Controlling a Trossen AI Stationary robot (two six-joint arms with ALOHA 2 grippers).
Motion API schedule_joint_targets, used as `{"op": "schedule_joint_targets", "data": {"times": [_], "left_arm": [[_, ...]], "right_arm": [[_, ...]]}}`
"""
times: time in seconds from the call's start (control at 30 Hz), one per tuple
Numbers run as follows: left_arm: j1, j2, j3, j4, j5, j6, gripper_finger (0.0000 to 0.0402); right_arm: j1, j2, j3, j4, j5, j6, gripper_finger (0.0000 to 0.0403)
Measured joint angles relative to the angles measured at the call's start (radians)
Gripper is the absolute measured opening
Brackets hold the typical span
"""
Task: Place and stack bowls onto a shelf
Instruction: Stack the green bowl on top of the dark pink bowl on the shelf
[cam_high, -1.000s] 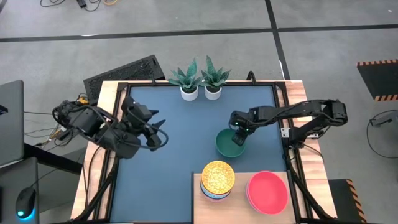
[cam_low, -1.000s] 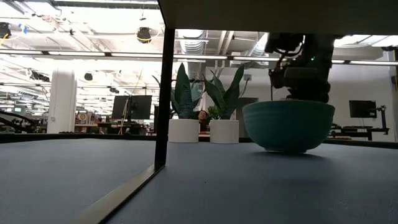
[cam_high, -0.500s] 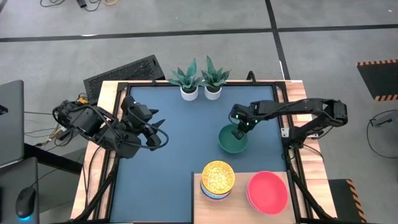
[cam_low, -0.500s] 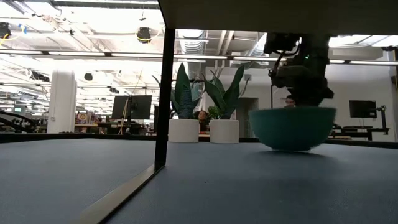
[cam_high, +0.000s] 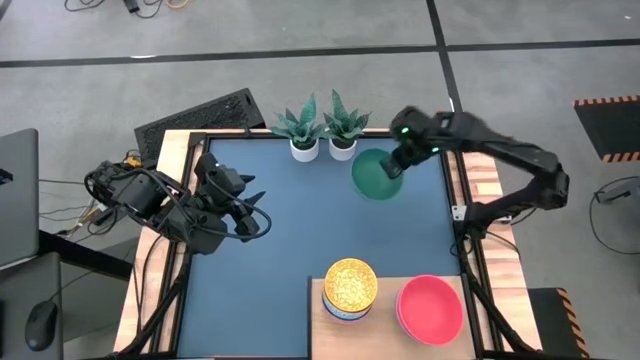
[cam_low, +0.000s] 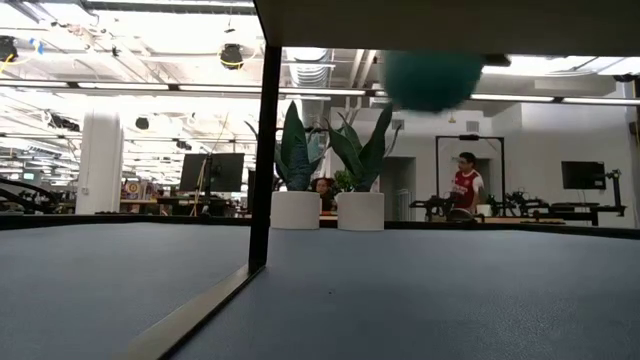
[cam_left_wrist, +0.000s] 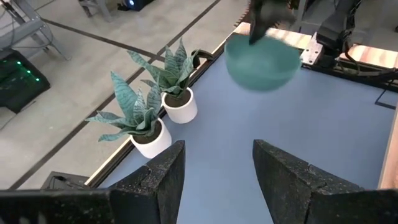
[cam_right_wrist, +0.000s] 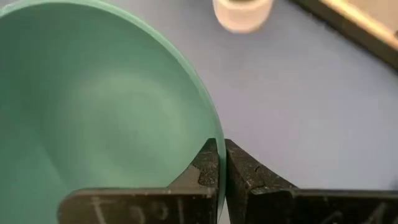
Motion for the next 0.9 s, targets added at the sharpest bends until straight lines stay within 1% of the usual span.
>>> {"op": "schedule_joint_targets", "data": {"times": [0.07, 0.17, 0.23, 0.33, 0.43, 0.6, 0.77, 0.9], "left_arm": [[-0.001, 0.0, 0.0, 0.0, 0.001, 0.0, 0.0175], [-0.002, 0.0, 0.0, -0.003, 0.005, 0.001, 0.0175], [-0.005, 0.0, 0.0, -0.007, 0.005, 0.003, 0.0175], [-0.011, 0.0, 0.0, -0.007, 0.005, 0.023, 0.0175], [-0.017, 0.0, 0.0, -0.007, 0.005, 0.027, 0.0175], [-0.03, 0.0, 0.0, -0.007, 0.004, 0.027, 0.0175], [-0.045, 0.0, 0.0, -0.007, 0.003, 0.027, 0.0175], [-0.052, 0.0, 0.0, -0.007, 0.003, 0.027, 0.0175]], "right_arm": [[0.008, -0.017, 0.098, -0.089, -0.003, -0.003, 0.0026], [0.058, -0.046, 0.243, -0.23, -0.013, 0.024, 0.0026], [0.117, -0.067, 0.326, -0.314, -0.014, 0.075, 0.0026], [0.244, -0.109, 0.416, -0.377, -0.022, 0.203, 0.0026], [0.409, -0.156, 0.448, -0.383, -0.009, 0.375, 0.0026], [0.742, -0.174, 0.448, -0.405, 0.114, 0.674, 0.0026], [1.069, -0.113, 0.447, -0.372, 0.216, 0.897, 0.0026], [1.269, -0.043, 0.447, -0.356, 0.278, 1.051, 0.0026]]}}
